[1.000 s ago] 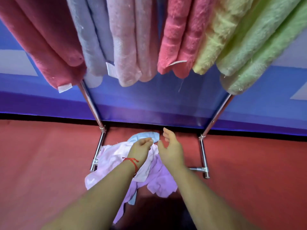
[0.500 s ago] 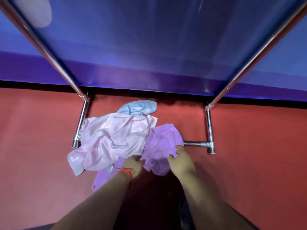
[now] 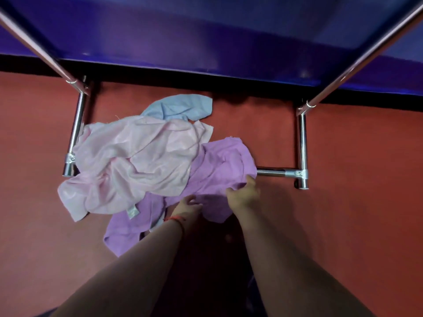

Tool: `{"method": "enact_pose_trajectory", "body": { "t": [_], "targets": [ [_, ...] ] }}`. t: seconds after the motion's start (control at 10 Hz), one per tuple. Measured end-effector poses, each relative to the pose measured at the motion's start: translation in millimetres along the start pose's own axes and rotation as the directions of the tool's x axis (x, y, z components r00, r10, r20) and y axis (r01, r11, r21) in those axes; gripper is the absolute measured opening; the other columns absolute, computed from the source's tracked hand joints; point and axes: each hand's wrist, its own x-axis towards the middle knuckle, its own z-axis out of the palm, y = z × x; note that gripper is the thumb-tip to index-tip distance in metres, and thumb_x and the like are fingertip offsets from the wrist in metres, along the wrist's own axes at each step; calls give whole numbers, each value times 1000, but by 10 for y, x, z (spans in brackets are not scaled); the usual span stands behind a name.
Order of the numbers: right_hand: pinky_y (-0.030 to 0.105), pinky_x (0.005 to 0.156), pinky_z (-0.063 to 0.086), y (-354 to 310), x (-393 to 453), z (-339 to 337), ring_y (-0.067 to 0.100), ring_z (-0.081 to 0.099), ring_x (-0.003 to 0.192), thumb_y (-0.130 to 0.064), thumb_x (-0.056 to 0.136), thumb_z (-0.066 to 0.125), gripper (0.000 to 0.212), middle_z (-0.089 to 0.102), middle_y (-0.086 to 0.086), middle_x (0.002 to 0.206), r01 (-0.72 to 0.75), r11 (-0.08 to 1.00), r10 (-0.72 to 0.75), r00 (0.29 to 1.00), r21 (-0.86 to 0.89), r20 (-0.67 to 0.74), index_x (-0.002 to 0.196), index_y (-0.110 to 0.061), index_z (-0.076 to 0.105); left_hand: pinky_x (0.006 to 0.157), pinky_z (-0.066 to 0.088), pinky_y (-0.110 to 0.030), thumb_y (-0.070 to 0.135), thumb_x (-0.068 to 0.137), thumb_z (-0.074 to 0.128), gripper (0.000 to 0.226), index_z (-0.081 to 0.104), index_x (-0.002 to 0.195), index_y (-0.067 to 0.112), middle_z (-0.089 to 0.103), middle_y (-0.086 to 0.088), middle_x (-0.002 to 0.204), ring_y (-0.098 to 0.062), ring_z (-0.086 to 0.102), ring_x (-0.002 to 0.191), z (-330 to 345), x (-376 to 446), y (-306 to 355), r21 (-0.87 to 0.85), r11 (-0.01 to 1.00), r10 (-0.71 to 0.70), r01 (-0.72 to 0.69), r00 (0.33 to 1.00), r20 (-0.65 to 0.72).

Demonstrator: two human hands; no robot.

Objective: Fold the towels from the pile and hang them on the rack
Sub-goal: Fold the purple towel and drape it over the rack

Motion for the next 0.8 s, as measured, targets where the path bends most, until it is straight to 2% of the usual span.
{"method": "enact_pose_trajectory", "body": {
  "t": [0.1,0.2,0.3,0.4,0.5,0.6,0.7,0.8],
  "targets": [
    [27,93,37,-10,136,-29,30,55,113,-4,79,61,53,58,18,118,-20,982,53,983,188,-174,129,2,44,56,46,-17,6,71,61,11,57,81,9,56,-7,52,-16,57,50,-29,308,-161,-323,929,-123,184,972,199],
    [33,84,46,-34,363,17,30,61,97,-1,72,67,43,62,17,104,-103,919,160,980,381,-121,112,0,53,87,44,-31,13,91,53,32,60,95,-18,66,-31,85,-34,65,86,-195,660,-474,-623,779,267,68,863,429],
    [24,46,49,106,488,68,21,63,58,-9,69,74,19,60,10,70,-251,840,204,968,482,149,82,-11,60,76,48,-29,34,91,44,51,64,80,-11,66,-27,73,-31,66,75,-187,677,-510,-551,826,161,120,886,435],
    [16,38,41,148,340,38,12,58,49,-15,86,65,5,59,6,65,-314,869,175,918,383,356,86,-11,62,46,39,-15,41,90,26,53,53,57,9,51,-6,42,-18,53,39,54,239,-95,-445,847,-156,292,936,316],
    [20,44,42,114,179,29,15,54,49,-23,84,67,12,58,2,58,-314,908,187,897,278,401,79,-14,60,59,51,-24,36,96,36,27,51,88,15,62,-14,68,-23,61,62,257,-89,152,-582,807,-49,96,994,96],
    [12,34,40,-24,-93,26,5,50,30,-21,88,62,20,53,-7,35,-329,915,187,860,235,474,70,-14,55,104,36,-30,65,88,26,86,45,119,-14,56,-37,113,-40,53,109,186,-275,69,-481,876,50,-18,997,53],
    [14,31,32,-196,-404,1,12,50,31,-26,87,63,32,53,0,37,-254,942,145,898,219,415,61,-8,56,74,50,-39,35,93,50,44,62,95,-8,66,-15,61,-31,59,72,126,-487,408,-416,890,-142,185,981,132],
    [30,63,42,-354,-774,-47,29,64,81,-29,91,55,31,68,14,85,-74,989,34,957,131,288,86,-1,66,59,49,-28,21,93,52,33,63,101,-9,61,-9,59,-18,58,52,-5,-721,534,-301,954,-21,15,1000,-15]
  ]
}}
